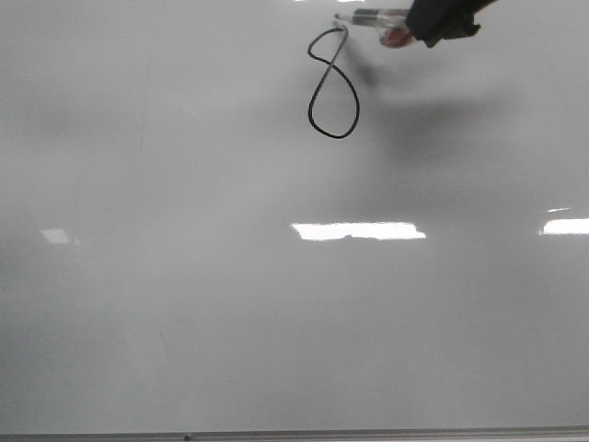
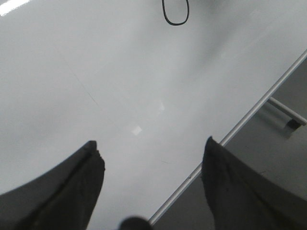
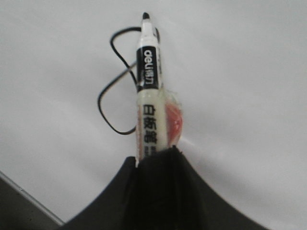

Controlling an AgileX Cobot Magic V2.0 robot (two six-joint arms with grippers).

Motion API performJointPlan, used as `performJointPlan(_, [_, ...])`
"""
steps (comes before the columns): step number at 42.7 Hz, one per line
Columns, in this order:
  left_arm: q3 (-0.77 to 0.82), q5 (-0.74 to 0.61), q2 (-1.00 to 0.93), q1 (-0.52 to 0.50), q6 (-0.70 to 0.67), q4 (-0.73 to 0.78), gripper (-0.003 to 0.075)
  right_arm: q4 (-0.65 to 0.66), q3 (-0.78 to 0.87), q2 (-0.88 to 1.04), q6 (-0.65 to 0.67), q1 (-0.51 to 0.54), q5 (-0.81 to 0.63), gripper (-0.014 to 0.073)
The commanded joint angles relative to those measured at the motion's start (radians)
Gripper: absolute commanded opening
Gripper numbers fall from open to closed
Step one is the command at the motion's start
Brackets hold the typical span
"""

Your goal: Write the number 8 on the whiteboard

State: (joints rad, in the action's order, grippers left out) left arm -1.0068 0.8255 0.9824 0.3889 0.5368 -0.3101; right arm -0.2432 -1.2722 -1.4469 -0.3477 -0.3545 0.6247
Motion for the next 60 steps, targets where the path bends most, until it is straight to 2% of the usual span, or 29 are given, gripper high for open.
performJointPlan(1, [-0.029,-0.037,-0.010,-0.004,0.031,-0.034,0.0440,-0.009,-0.029,0.077,-0.055,-0.061,0.021,-0.0068])
performJointPlan(10, [-0.031,0.043,-0.002,0.017,0.279,-0.214,0.0447,-0.012,0.173,0.253,-0.176,-0.199,0.053,-0.0068])
performJointPlan(14, [-0.031,0.047,0.019,0.068,0.350,-0.265,0.0504,-0.012,0.228,0.310,-0.251,-0.240,0.107,-0.0068])
performJointPlan(18, [-0.032,0.045,0.057,0.146,0.366,-0.267,0.0551,-0.014,0.250,0.349,-0.342,-0.277,0.208,-0.0068])
performJointPlan(23, [-0.032,0.036,0.118,0.253,0.402,-0.267,0.0550,-0.033,0.250,0.374,-0.378,-0.304,0.286,-0.0068])
performJointPlan(30, [-0.032,-0.049,0.213,0.370,0.427,-0.267,0.0546,-0.077,0.250,0.377,-0.416,-0.306,0.323,-0.0068])
performJointPlan(38, [-0.032,-0.144,0.299,0.455,0.447,-0.269,0.0546,-0.094,0.250,0.377,-0.442,-0.306,0.322,-0.0068])
performJointPlan(45, [-0.032,-0.195,0.331,0.467,0.448,-0.272,0.0540,-0.094,0.250,0.377,-0.443,-0.306,0.320,-0.0068])
performJointPlan(49, [-0.032,-0.194,0.333,0.467,0.463,-0.272,0.0473,-0.094,0.250,0.377,-0.443,-0.306,0.320,-0.0068])
performJointPlan(55, [-0.032,-0.195,0.333,0.467,0.465,-0.275,0.0272,-0.094,0.250,0.377,-0.443,-0.306,0.313,-0.0068])
performJointPlan(60, [-0.032,-0.208,0.333,0.467,0.465,-0.307,0.0132,-0.094,0.250,0.377,-0.443,-0.306,0.314,-0.0068])
